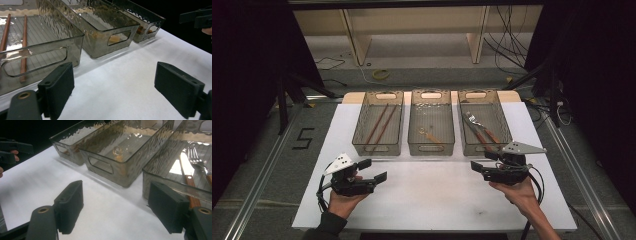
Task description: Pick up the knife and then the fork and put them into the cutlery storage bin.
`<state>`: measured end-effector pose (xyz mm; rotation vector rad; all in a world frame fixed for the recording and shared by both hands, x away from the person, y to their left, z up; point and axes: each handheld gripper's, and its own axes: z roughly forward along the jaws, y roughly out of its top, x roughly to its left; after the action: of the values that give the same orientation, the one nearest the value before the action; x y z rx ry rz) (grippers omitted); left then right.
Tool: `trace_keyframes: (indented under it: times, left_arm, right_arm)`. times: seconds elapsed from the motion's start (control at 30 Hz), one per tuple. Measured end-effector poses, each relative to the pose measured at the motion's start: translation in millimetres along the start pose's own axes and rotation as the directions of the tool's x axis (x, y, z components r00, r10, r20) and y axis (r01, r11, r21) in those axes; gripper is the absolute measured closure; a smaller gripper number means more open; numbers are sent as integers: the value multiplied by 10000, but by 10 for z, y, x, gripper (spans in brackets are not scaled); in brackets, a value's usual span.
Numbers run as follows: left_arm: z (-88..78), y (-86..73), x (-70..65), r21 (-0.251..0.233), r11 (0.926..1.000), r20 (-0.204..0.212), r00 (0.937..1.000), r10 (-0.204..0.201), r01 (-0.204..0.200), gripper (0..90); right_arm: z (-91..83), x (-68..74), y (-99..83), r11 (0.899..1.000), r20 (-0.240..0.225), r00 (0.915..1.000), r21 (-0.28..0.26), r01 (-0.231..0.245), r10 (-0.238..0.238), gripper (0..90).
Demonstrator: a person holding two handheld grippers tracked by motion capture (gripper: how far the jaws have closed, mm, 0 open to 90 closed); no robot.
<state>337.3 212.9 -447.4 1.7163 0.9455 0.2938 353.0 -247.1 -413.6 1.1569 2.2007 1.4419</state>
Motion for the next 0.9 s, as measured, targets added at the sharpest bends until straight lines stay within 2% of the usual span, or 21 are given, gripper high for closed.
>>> trace_keyframes:
  times: [0.07,0.37,0.9]
  left_arm:
    - [-1,-1,-1,7,10000,10,10000,-4,4,158]
    - [-3,-5,-4,61,10000,50,10000,15,-15,158]
    - [0,-10,-11,90,10000,123,9999,5,-6,158]
  right_arm:
    - [-10,8,-29,9999,-28,10000,-107,86,-86,288]
    - [-76,30,-148,9987,-131,9999,-503,-56,50,276]
    - [-171,30,-340,9989,16,9998,-432,-183,184,252]
